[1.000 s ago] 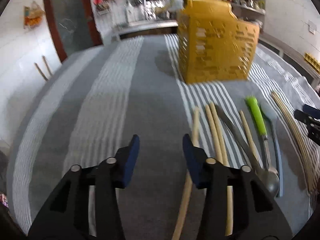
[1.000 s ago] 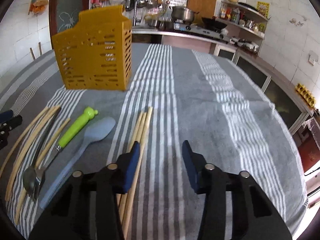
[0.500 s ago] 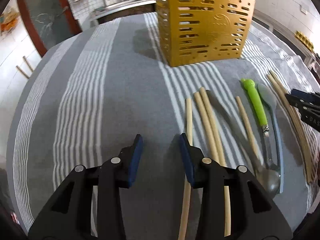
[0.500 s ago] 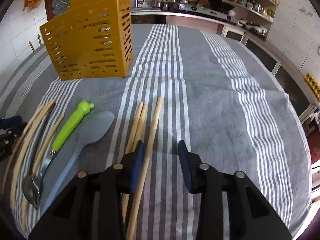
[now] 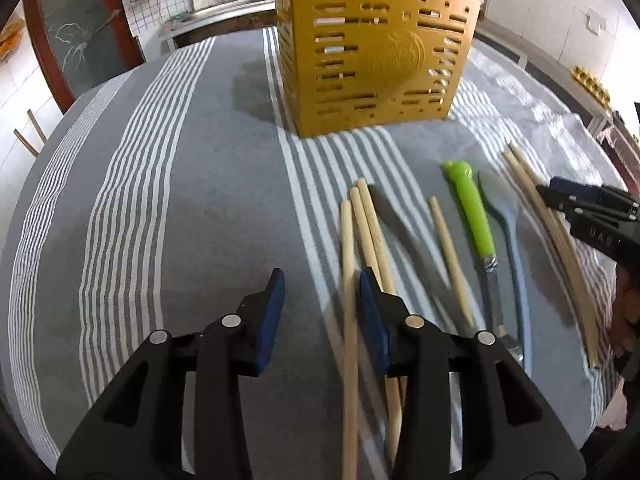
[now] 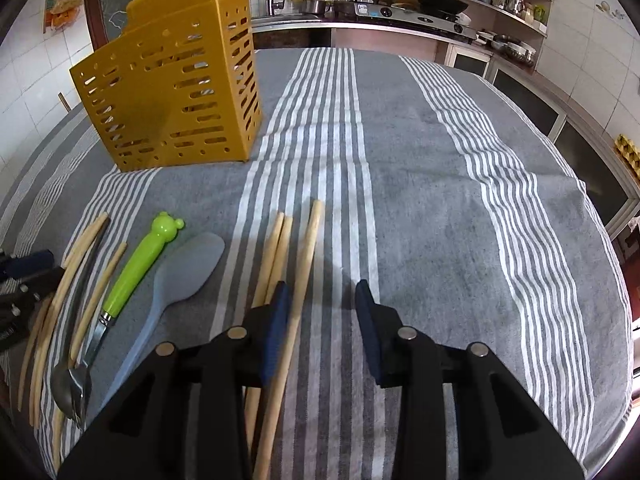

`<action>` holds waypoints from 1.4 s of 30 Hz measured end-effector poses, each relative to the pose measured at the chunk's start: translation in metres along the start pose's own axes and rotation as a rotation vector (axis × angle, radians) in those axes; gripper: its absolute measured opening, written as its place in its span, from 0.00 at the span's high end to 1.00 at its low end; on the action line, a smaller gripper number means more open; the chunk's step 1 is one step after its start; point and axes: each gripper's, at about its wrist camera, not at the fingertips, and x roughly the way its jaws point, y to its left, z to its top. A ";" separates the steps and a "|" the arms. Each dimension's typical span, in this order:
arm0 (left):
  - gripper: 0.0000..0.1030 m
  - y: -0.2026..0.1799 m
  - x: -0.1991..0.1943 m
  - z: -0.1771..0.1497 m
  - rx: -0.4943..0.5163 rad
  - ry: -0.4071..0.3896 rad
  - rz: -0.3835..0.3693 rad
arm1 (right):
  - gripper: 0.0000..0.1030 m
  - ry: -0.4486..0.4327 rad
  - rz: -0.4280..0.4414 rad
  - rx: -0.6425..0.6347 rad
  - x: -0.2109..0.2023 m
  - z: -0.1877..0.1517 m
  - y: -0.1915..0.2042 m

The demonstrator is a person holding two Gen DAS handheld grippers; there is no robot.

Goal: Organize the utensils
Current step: 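Lower the left tool and grasp a wooden chopstick, then lift the chopstick with the left tool and carry it over the yellow caddy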

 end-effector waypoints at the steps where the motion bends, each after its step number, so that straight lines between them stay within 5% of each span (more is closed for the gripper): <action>1: 0.62 -0.002 0.000 0.001 0.008 -0.004 0.013 | 0.66 0.000 0.000 -0.001 0.000 -0.001 0.000; 9: 0.71 -0.011 0.016 0.002 0.058 0.006 0.114 | 0.71 0.001 -0.070 -0.072 0.000 -0.003 0.016; 14: 0.93 -0.006 0.022 0.010 0.054 0.018 0.134 | 0.81 0.035 -0.050 -0.077 0.002 -0.002 0.018; 18: 0.95 -0.001 0.029 0.021 0.055 0.033 0.123 | 0.92 0.056 0.006 -0.037 0.009 0.008 0.011; 25: 0.95 0.010 0.027 0.029 0.001 0.045 0.076 | 0.94 0.060 0.027 -0.009 0.010 0.014 0.007; 42: 0.95 0.013 -0.059 0.039 -0.091 -0.247 0.065 | 0.94 -0.222 0.061 -0.005 -0.079 0.029 -0.002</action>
